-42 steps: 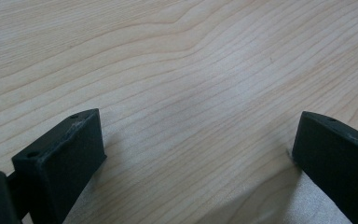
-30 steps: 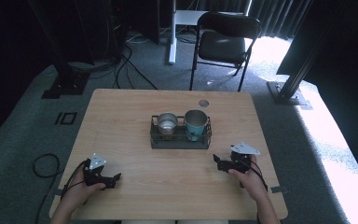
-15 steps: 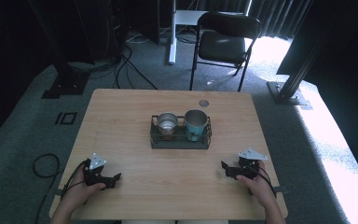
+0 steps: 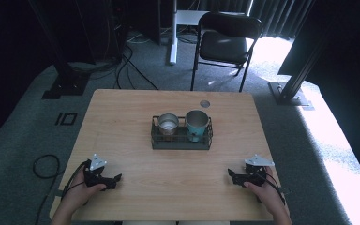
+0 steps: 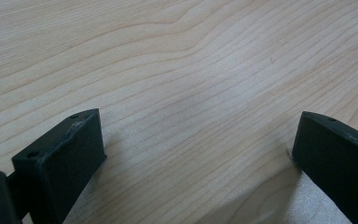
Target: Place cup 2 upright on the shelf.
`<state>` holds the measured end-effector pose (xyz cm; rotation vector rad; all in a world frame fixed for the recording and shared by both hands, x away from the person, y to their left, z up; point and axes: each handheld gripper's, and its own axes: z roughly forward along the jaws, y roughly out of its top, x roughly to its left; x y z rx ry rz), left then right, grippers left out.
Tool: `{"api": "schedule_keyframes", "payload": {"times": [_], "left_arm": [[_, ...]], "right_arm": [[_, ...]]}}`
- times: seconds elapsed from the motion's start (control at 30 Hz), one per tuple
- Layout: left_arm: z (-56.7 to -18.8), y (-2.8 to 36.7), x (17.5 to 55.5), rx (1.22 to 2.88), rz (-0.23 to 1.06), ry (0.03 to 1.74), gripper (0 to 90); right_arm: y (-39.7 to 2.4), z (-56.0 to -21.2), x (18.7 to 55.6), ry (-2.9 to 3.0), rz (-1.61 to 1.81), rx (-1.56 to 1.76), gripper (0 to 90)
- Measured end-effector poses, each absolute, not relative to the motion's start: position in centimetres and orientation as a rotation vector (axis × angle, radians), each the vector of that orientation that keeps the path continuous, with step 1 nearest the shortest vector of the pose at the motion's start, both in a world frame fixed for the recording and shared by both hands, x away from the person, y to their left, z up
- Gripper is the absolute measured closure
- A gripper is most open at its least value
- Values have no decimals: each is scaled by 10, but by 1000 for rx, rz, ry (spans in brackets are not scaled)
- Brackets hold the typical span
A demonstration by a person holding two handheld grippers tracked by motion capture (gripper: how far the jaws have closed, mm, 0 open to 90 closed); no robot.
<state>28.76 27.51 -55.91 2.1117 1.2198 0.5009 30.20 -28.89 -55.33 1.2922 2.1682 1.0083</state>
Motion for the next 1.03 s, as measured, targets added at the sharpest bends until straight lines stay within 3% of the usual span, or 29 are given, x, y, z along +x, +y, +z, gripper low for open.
{"api": "schedule_keyframes", "payload": {"times": [1.03], "left_arm": [[-559, 275, 288, 2110, 500, 1221, 27]], "right_arm": [[-298, -560, 296, 2272, 976, 1241, 114]]}}
